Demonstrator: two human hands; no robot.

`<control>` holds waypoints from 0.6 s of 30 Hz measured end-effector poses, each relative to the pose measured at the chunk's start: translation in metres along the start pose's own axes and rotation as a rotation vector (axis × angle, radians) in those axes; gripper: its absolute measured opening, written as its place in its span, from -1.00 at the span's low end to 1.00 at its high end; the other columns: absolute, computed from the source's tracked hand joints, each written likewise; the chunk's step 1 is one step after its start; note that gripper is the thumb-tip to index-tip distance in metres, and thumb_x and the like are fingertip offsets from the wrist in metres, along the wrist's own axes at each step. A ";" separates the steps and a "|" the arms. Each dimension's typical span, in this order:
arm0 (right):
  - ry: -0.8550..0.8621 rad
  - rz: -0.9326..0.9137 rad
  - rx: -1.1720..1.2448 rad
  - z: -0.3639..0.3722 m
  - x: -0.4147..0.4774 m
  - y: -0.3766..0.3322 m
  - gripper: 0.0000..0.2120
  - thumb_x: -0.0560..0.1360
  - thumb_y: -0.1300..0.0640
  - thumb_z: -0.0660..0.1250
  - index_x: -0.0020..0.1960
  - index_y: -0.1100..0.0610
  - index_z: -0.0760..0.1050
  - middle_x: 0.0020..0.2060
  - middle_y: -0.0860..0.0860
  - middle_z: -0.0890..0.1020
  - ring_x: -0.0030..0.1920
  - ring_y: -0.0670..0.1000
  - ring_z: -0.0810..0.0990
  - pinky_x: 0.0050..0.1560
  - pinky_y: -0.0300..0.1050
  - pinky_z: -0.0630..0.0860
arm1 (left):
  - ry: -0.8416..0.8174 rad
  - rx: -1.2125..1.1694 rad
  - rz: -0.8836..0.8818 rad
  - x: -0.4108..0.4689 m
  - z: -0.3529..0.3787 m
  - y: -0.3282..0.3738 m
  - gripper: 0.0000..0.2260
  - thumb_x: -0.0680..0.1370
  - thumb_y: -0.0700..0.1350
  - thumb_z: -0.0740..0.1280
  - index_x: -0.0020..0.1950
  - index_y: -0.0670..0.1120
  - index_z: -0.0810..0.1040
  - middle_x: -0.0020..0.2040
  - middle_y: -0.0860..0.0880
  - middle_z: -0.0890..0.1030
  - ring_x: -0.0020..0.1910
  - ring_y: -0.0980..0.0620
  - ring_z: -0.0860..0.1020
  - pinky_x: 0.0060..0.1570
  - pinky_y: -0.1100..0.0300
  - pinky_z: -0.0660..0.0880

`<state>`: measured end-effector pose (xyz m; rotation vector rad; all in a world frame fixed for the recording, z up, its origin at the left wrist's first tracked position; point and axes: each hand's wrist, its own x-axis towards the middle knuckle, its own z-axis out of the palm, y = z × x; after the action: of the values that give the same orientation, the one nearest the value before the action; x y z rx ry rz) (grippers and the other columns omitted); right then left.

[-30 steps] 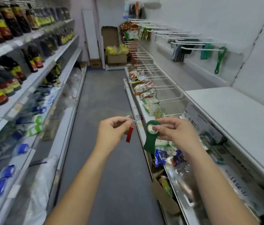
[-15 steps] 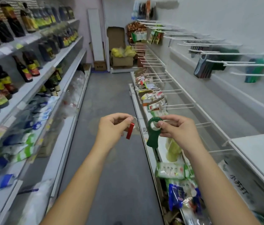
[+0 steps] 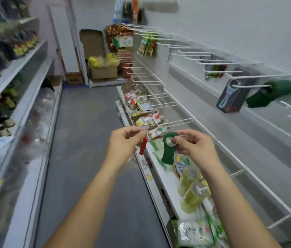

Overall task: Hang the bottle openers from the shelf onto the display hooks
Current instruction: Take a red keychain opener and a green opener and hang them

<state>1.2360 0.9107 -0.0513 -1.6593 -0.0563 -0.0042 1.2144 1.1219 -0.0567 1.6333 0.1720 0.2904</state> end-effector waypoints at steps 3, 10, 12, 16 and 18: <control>0.037 0.001 -0.002 0.006 0.055 0.010 -0.86 0.51 0.32 0.43 0.02 0.15 0.66 -0.16 0.15 0.74 -0.19 0.07 0.72 -0.15 -0.07 0.69 | -0.028 -0.006 0.002 0.057 0.009 -0.006 -0.97 0.52 -0.15 0.50 -0.09 -0.05 0.74 -0.26 -0.04 0.73 -0.30 0.05 0.65 -0.33 0.22 0.57; 0.122 -0.033 0.003 0.004 0.172 0.013 -0.84 0.51 0.33 0.42 -0.05 0.08 0.66 -0.27 0.02 0.74 -0.26 -0.06 0.71 -0.21 -0.18 0.66 | -0.161 0.019 0.039 0.184 0.049 -0.004 -0.95 0.52 -0.14 0.49 -0.11 -0.02 0.74 -0.23 -0.02 0.74 -0.29 0.09 0.64 -0.32 0.28 0.53; 0.161 -0.036 -0.003 -0.004 0.197 0.012 -0.82 0.51 0.32 0.42 -0.08 0.05 0.67 -0.27 0.01 0.75 -0.25 -0.06 0.71 -0.18 -0.14 0.67 | -0.214 0.013 0.054 0.216 0.066 0.003 -0.96 0.52 -0.17 0.48 -0.10 -0.06 0.74 -0.25 0.01 0.73 -0.31 0.14 0.64 -0.34 0.34 0.52; 0.303 -0.005 0.014 -0.026 0.228 0.013 -0.87 0.51 0.29 0.44 -0.02 0.10 0.68 -0.21 0.05 0.76 -0.17 0.03 0.73 -0.12 -0.08 0.67 | -0.328 0.008 0.077 0.267 0.100 0.005 -0.94 0.54 -0.16 0.47 -0.03 -0.08 0.74 -0.19 -0.02 0.75 -0.28 0.15 0.66 -0.33 0.31 0.53; 0.375 0.022 0.026 -0.036 0.234 0.015 -0.87 0.51 0.30 0.44 0.03 0.15 0.67 -0.20 0.06 0.76 -0.13 0.05 0.73 -0.12 -0.09 0.65 | -0.435 -0.004 0.069 0.288 0.120 0.002 -0.93 0.55 -0.15 0.46 -0.04 -0.05 0.74 -0.17 -0.04 0.75 -0.26 0.11 0.66 -0.33 0.28 0.52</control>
<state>1.4719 0.8812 -0.0543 -1.6082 0.2457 -0.2963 1.5242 1.0885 -0.0381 1.6616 -0.2157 -0.0167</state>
